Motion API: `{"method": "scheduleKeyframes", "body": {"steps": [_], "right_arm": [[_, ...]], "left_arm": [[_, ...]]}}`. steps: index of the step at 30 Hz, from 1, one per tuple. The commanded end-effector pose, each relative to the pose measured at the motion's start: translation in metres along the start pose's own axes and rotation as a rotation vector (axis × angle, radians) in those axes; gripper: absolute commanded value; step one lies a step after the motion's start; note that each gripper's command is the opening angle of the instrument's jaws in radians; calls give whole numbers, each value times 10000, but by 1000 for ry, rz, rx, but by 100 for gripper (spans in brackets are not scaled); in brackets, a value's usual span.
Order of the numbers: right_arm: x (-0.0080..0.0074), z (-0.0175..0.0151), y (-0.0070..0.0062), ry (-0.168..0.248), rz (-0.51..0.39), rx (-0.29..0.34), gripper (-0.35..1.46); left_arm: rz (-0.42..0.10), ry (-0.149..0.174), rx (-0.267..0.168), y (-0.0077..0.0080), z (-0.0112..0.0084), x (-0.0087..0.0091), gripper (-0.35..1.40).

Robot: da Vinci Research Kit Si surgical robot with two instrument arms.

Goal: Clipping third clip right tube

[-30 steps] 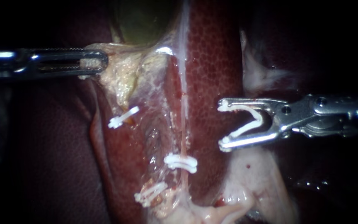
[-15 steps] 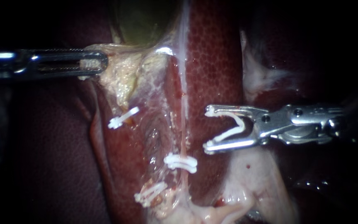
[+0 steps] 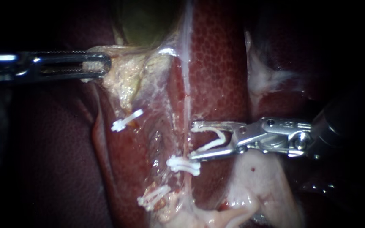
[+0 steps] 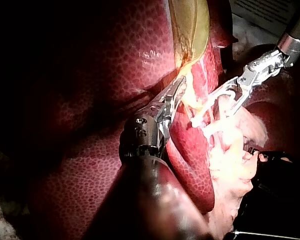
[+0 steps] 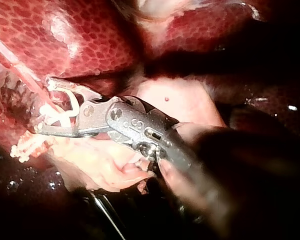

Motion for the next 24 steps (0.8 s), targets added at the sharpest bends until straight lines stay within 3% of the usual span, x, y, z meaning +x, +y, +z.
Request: {"method": "scheduleKeyframes", "body": {"steps": [1, 8, 16, 24], "right_arm": [[1, 2, 1, 1, 6, 1, 58], [4, 22, 2, 5, 60, 19, 58], [-3, 45, 2, 3, 119, 59, 55], [0, 48, 3, 36, 146, 74, 49]], "left_arm": [[0, 0, -1, 0, 0, 0, -33], [1, -1, -2, -1, 1, 1, -33], [1, -2, -3, -1, 3, 2, -33], [1, -2, -3, -2, 3, 2, -33]]}}
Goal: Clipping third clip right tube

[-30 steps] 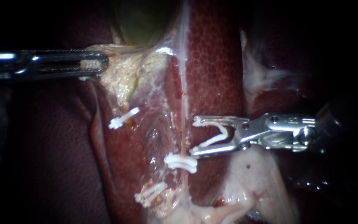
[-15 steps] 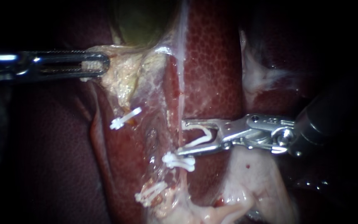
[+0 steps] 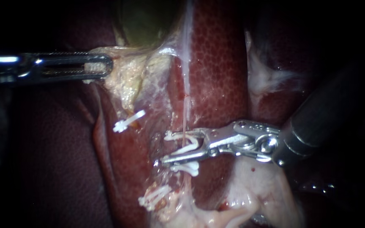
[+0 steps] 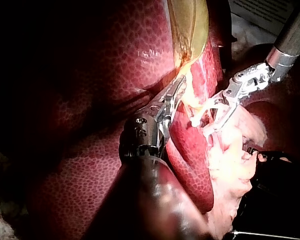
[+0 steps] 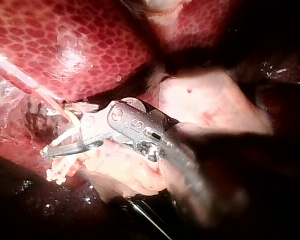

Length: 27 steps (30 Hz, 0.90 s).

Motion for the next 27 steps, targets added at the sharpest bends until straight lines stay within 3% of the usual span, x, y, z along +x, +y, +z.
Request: {"method": "scheduleKeyframes", "body": {"steps": [1, 9, 15, 24, 26, 27], "right_arm": [[2, -1, 0, 1, 6, -2, 48], [2, -8, 5, 33, 47, 9, 37], [0, -15, 6, 38, 141, 16, 14], [1, -19, 8, 30, 171, 21, -13], [0, -20, 8, 22, 171, 32, -35], [0, -21, 8, 17, 170, 36, -35]], "left_arm": [[0, 0, 0, 0, 0, 0, -33], [0, 0, 0, 0, 0, 0, -33], [0, 0, 0, 0, 0, 0, -33], [0, 0, 0, 0, 0, 0, -33], [0, 0, 0, 0, 0, 0, -33], [0, 0, 0, 0, 0, 0, -33]]}}
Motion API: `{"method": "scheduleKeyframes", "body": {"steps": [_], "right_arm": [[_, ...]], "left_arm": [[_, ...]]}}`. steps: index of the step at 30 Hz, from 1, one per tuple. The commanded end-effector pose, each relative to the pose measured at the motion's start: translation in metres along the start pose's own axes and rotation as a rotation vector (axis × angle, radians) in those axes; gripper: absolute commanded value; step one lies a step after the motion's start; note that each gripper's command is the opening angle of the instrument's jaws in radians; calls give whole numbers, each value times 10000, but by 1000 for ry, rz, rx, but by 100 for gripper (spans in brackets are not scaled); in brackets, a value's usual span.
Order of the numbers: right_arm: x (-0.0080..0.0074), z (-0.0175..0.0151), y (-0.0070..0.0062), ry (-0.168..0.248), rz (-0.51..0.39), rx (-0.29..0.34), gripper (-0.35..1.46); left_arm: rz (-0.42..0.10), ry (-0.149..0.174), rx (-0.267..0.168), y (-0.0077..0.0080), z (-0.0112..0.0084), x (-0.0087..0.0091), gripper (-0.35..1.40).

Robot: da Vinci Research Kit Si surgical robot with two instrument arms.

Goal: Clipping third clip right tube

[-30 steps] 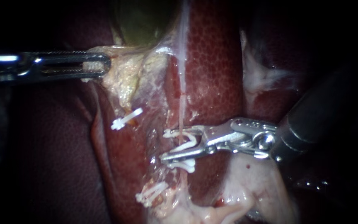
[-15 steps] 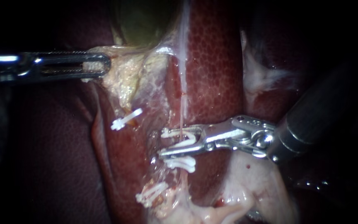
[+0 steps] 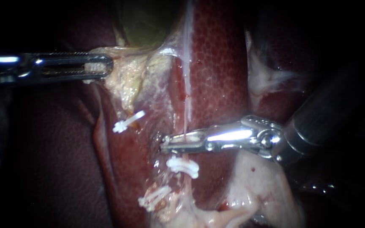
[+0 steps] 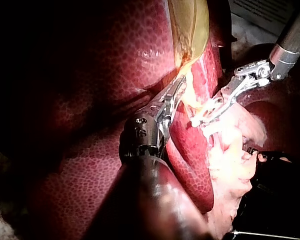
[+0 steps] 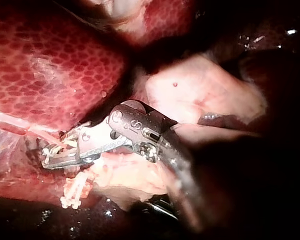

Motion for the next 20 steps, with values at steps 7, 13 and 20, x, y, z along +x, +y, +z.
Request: {"method": "scheduleKeyframes", "body": {"steps": [7, 13, 20], "right_arm": [[3, -4, -1, -36, -6, 12, -35], [3, -4, -1, -37, 5, 13, -35], [2, -5, 0, -39, 10, 15, -35]], "left_arm": [[0, 0, 0, 0, 0, 0, -33], [0, 0, 0, 0, 0, 0, -33], [0, 0, 0, 0, 0, 0, -33]]}}
